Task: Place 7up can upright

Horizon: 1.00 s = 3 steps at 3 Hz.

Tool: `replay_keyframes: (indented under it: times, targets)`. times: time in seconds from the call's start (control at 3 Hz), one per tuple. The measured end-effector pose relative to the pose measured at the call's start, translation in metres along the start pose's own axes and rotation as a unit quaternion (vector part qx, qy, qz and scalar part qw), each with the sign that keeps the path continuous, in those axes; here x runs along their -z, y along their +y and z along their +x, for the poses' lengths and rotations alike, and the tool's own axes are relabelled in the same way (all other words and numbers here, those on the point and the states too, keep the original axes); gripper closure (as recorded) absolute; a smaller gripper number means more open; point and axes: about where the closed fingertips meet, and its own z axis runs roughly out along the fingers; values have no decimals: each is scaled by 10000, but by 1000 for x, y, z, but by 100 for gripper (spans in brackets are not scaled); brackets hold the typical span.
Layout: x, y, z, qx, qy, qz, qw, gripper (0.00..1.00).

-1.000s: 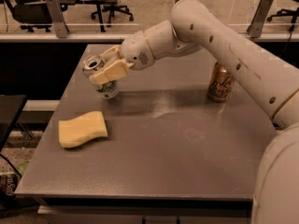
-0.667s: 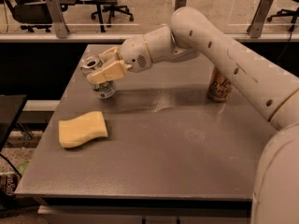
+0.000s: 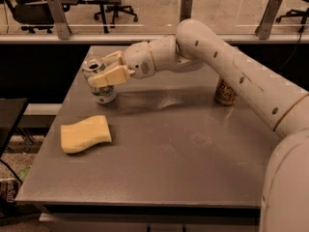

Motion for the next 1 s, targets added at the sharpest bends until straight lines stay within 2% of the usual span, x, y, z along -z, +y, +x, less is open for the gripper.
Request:
replay_keyframes:
  times: [0.33,0.67,1.0]
  targets:
    - [-1,0,4,-69,-80,-13,9999,15]
    - [-4,1,4,-63,-79,-39,9999,0]
    - [-4,1,4,-63,-79,-40,9999,0]
